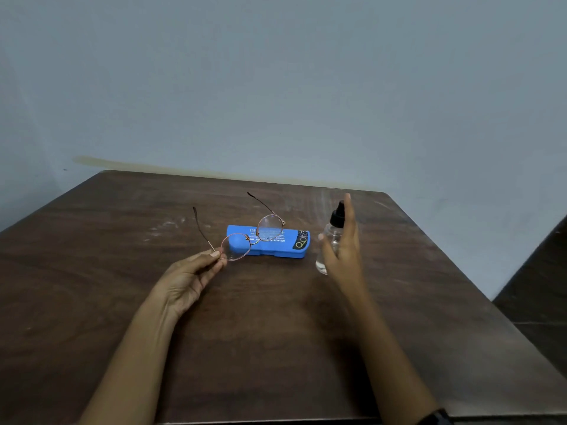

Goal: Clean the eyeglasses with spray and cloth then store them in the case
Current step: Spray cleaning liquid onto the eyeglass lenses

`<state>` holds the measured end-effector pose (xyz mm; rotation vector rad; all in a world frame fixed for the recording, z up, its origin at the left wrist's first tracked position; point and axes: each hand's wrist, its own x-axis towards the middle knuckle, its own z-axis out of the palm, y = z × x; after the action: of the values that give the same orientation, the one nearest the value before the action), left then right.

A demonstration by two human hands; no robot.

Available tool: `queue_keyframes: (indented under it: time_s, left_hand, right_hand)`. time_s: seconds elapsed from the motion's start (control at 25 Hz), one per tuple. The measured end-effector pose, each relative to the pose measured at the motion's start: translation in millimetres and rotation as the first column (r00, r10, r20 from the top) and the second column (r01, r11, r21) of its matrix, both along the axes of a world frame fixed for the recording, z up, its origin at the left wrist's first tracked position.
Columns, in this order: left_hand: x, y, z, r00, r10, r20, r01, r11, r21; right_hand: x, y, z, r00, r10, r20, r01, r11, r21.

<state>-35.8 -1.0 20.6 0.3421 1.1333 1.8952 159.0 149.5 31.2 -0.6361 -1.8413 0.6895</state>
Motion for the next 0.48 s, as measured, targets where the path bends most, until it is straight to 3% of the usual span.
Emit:
queue_keyframes:
  time_s: [0.16, 0.48]
  left_hand:
    - [7, 4, -3, 0.995, -0.040, -0.094, 0.040, 0.999, -0.009]
    - [8, 6, -6, 0.987, -0.059, -0.148, 0.057, 0.998, -0.017]
  right_hand:
    - [13, 12, -4, 0.998, -0.049, 0.034, 0.050, 0.999, -0.012]
    - [15, 19, -12, 0.995, -0.094, 0.014, 0.094, 0.995, 0.026]
